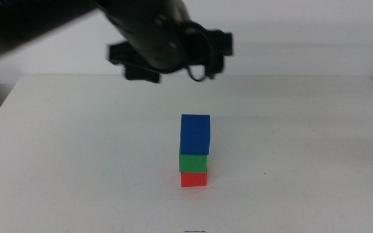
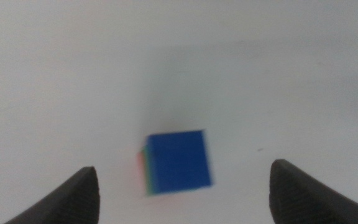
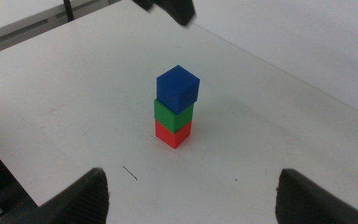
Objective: Stack red cubes first, then green, then blue cubes in a specific spot.
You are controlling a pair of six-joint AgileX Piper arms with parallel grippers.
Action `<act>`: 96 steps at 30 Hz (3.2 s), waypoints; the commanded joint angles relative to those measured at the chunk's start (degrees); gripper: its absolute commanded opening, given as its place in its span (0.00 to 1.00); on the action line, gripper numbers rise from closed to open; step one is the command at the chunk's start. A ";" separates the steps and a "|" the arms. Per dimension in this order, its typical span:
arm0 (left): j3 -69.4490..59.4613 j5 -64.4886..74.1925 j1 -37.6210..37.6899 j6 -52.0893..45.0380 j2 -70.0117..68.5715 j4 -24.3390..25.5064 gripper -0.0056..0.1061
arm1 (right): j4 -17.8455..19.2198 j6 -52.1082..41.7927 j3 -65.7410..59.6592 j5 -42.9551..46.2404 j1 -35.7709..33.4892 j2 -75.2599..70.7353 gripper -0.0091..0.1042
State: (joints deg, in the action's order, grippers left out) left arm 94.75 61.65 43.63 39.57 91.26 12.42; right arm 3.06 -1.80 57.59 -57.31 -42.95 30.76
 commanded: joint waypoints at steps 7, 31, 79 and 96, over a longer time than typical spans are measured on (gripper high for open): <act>1.78 10.87 0.23 -6.66 -10.89 10.64 0.89 | 0.87 -0.49 1.22 3.97 0.34 0.51 0.85; -18.73 -18.18 -35.72 -38.21 -42.01 -1.70 0.89 | 1.28 -0.49 1.22 3.97 0.34 0.48 0.85; -83.72 -54.37 -35.72 -38.21 -82.79 -7.39 0.89 | -2.38 -0.49 -49.24 41.82 42.05 -24.18 0.85; -96.32 -55.81 -36.78 -38.21 -93.31 -9.84 0.89 | -2.15 -0.49 -58.19 41.67 42.05 -32.58 0.85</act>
State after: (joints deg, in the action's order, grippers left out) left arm -1.70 10.38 7.30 0.72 -0.72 3.07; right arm 0.00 -1.80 -1.58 -20.23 -1.29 -0.63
